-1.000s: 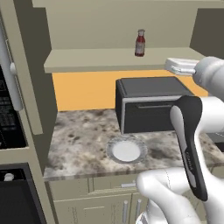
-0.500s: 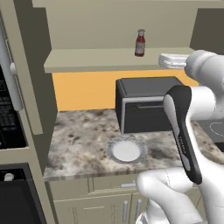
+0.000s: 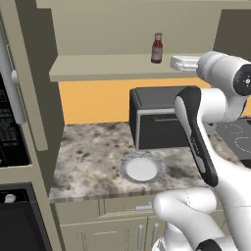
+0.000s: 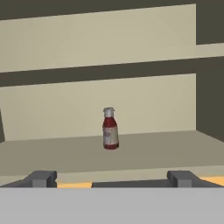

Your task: Move the hot dog bun to the plate on the dining table and place the condiment next to that plate. Then navigate to the fridge and take the sausage and place it on the plate as well.

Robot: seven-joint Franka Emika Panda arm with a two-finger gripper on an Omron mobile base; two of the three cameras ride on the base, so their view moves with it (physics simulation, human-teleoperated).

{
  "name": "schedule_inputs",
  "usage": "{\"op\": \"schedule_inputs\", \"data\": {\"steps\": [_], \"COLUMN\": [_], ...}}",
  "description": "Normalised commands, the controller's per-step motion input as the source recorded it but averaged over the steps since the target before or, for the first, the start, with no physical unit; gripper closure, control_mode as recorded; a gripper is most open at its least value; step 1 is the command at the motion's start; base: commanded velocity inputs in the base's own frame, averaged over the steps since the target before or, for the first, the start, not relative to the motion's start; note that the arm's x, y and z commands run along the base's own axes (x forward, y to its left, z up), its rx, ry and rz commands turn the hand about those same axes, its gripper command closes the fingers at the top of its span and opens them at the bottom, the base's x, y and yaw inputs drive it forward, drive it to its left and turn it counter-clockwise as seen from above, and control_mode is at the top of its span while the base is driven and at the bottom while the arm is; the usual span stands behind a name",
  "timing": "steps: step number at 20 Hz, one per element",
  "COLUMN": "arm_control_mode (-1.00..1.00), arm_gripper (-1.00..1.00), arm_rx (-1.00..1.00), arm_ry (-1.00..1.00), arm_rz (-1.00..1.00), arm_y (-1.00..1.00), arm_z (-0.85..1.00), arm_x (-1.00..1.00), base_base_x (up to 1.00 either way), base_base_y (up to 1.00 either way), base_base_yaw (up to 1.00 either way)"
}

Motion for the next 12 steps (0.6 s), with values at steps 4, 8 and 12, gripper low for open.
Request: {"op": "schedule_inputs", "data": {"steps": [4, 8, 12], "arm_control_mode": [-1.0, -1.0, -1.0], "arm_gripper": [-1.0, -1.0, -1.0], "arm_rx": [0.0, 0.0, 0.0], "arm_ry": [0.0, 0.0, 0.0], "arm_rz": [0.0, 0.0, 0.0], "arm_y": [0.0, 0.0, 0.0], "arm_z": [0.0, 0.0, 0.0], "arm_x": [0.36, 0.38, 0.41], "base_base_x": [0.0, 0.0, 0.0], "base_base_y": [0.0, 0.0, 0.0], "base_base_yaw": [0.0, 0.0, 0.0]}}
